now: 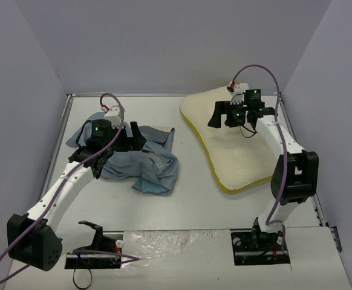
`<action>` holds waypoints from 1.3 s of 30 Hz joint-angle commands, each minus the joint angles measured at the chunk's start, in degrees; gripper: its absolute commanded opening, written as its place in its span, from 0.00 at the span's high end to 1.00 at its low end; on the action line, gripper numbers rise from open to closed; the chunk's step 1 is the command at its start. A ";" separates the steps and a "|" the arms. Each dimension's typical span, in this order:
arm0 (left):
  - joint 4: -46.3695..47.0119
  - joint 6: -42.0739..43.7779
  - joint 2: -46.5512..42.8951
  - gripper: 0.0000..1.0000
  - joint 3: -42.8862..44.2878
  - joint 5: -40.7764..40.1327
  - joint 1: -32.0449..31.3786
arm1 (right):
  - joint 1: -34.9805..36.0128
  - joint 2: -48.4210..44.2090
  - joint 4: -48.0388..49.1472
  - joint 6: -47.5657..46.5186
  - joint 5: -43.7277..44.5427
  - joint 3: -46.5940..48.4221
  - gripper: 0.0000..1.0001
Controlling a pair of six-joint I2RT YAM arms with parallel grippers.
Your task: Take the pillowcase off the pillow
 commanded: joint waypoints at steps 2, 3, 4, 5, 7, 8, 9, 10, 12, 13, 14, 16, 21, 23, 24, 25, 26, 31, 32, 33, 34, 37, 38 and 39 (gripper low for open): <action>3.16 2.18 -2.93 0.05 7.69 14.00 0.29 | -3.76 -12.34 -5.51 -11.81 1.34 1.80 0.01; 2.63 2.89 -3.11 0.06 8.23 14.63 0.29 | -4.83 -13.57 -5.42 -11.72 1.78 1.19 0.00; 1.93 3.59 -3.28 0.06 8.76 14.81 0.29 | -5.53 -15.76 -5.33 -11.81 2.13 0.74 0.00; 0.62 5.25 -3.98 0.06 9.20 14.90 0.29 | -7.45 -16.91 -5.42 -11.98 2.57 0.04 0.00; -0.53 6.84 -5.12 0.06 9.29 14.90 0.38 | -10.36 -20.94 -5.42 -13.55 3.71 -2.33 0.00; -1.23 7.46 -6.69 0.06 9.20 14.64 0.38 | -11.24 -22.36 -5.42 -14.78 3.45 -3.29 0.00; -2.72 9.29 -7.49 0.06 9.20 14.03 0.38 | -12.82 -24.11 -5.42 -16.53 2.84 -4.43 0.00; -3.52 10.18 -8.63 0.06 9.20 13.41 0.38 | -13.53 -27.96 -5.25 -18.29 2.23 -6.88 0.00; -5.63 12.21 -12.15 0.06 8.85 11.75 0.38 | -14.50 -31.93 -4.98 -22.26 2.92 -9.44 0.00; -6.15 12.74 -14.68 0.06 8.59 9.56 0.38 | -14.94 -35.52 -4.63 -22.79 5.10 -11.37 0.00; -7.29 13.52 -16.01 0.06 8.33 8.41 0.38 | -15.03 -37.03 -4.63 -22.62 6.51 -12.17 0.00; -8.18 14.41 -19.78 0.06 7.01 5.69 0.38 | -14.94 -40.72 -4.54 -21.31 9.59 -14.10 0.00; -7.66 16.34 -27.18 0.06 1.39 1.11 -0.94 | -14.94 -45.65 -3.67 -17.18 18.63 -18.23 0.00; -6.08 16.34 -30.52 0.06 -1.77 -0.56 -1.46 | -15.03 -47.68 -1.56 -15.51 20.23 -20.95 0.00; -5.64 16.34 -31.40 0.06 -2.57 -0.91 -1.47 | -15.03 -49.07 -0.94 -15.06 20.15 -22.01 0.00; -5.37 16.34 -32.71 0.06 -3.27 -1.35 -1.64 | -15.12 -49.87 -0.42 -14.80 20.06 -22.98 0.00; -5.28 16.34 -33.16 0.06 -4.23 -2.05 -1.73 | -15.03 -50.58 0.20 -14.36 19.97 -23.95 0.00; -5.54 16.34 -33.96 0.06 -4.68 -2.94 -1.91 | -15.56 -55.59 6.09 -11.02 23.48 -30.63 0.00; -5.63 16.34 -33.96 0.06 -4.68 -3.11 -1.82 | -15.73 -56.03 6.79 -10.58 24.62 -31.07 0.00; -5.63 16.34 -33.78 0.06 -4.68 -3.20 -1.91 | -15.73 -56.38 6.88 -10.23 25.33 -31.51 0.00; -5.81 16.34 -33.69 0.06 -4.60 -3.20 -1.91 | -15.65 -56.38 6.88 -9.96 25.77 -31.43 0.00; -6.07 16.34 -33.43 0.06 -4.68 -3.12 -1.91 | -15.73 -56.12 6.88 -9.87 25.95 -31.52 0.00; -6.07 16.34 -33.52 0.06 -4.68 -3.20 -1.82 | -15.65 -56.12 6.88 -9.79 26.21 -31.52 0.00; -6.16 16.34 -33.60 0.06 -4.68 -3.29 -1.91 | -15.65 -56.29 6.88 -9.70 26.47 -31.52 0.00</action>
